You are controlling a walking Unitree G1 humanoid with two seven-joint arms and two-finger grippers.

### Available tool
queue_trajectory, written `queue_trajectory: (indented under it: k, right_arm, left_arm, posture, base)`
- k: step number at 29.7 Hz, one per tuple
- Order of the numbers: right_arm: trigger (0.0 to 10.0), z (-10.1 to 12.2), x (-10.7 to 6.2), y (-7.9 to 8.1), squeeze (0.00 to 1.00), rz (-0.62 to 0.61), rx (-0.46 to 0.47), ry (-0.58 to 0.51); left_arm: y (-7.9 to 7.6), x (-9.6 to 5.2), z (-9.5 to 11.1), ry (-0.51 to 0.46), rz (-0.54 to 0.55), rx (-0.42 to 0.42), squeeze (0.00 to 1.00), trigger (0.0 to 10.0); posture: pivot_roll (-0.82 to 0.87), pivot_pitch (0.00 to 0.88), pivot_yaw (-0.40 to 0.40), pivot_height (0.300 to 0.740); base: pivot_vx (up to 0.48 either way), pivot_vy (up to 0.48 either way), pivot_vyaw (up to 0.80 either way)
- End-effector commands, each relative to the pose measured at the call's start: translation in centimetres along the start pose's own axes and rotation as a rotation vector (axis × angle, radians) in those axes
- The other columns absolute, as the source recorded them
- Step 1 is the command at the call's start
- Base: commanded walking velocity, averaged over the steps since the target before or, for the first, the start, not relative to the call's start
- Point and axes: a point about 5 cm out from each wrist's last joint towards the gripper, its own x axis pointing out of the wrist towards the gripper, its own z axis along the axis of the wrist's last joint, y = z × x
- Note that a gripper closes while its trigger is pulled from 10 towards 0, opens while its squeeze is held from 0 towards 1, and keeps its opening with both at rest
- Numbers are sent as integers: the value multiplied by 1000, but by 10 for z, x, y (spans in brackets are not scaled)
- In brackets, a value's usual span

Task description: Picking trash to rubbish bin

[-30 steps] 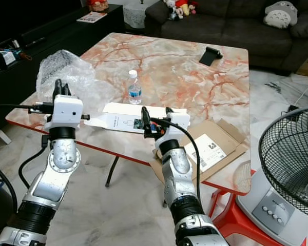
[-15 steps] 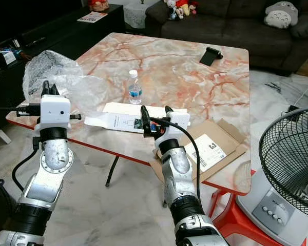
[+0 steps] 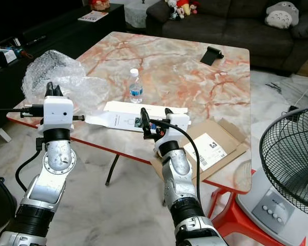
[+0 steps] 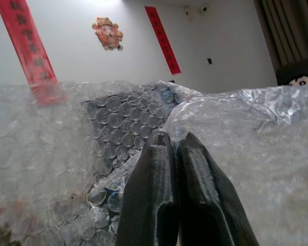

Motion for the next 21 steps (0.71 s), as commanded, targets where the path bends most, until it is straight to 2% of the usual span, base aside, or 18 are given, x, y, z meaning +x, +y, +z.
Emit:
queue_trajectory:
  k: [1, 21]
  right_arm:
    - [10000, -1, 0, 4, 0, 15, 7, 6]
    - [10000, -1, 0, 3, 0, 15, 4, 13]
  left_arm:
    - [0, 0, 2, -13, -1, 1, 0, 10000]
    - [-2, 2, 1, -3, 1, 3, 0, 10000]
  posture:
    - [64, 95, 12, 740]
    - [63, 103, 5, 740]
  base:
    - [-319, 0, 0]
    - [-305, 0, 0]
